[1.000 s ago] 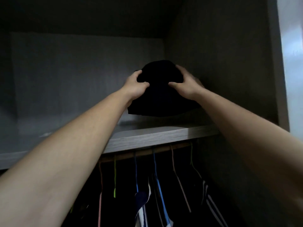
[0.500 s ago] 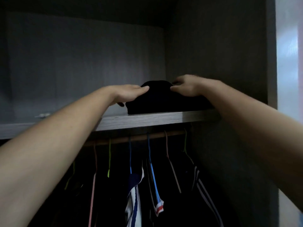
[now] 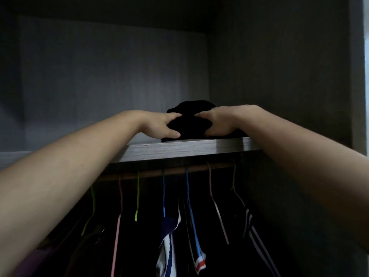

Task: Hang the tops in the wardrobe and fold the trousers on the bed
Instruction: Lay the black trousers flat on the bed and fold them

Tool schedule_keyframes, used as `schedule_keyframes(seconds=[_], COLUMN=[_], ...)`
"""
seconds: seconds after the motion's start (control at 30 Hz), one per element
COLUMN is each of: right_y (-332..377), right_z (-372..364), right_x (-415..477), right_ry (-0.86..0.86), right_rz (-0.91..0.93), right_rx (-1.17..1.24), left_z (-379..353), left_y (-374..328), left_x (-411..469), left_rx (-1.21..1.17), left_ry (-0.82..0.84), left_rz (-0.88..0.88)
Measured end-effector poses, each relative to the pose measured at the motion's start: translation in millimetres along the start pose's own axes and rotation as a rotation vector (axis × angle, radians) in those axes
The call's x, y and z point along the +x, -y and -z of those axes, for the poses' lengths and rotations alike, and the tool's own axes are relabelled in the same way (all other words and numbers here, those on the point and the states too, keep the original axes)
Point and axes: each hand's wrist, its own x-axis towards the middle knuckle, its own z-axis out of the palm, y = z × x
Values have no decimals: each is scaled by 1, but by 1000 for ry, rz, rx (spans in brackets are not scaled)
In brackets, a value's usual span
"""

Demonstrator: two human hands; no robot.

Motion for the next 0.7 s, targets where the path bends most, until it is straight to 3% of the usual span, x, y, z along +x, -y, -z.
schedule_keyframes(seconds=[0.13,0.47,0.7], right_y=[3,-15,-32], right_z=[-10,-19,-32], right_x=[28,115,126], right_ry=[23,181,125], right_rz=[10,-73,-86], right_rx=[-53,-76,-77], left_z=[-8,-14,-14], left_y=[9,22,18], left_x=[14,31,29], left_rx=[253,201,214], left_ry=[-70,-5,-2], left_rz=[100,156,155])
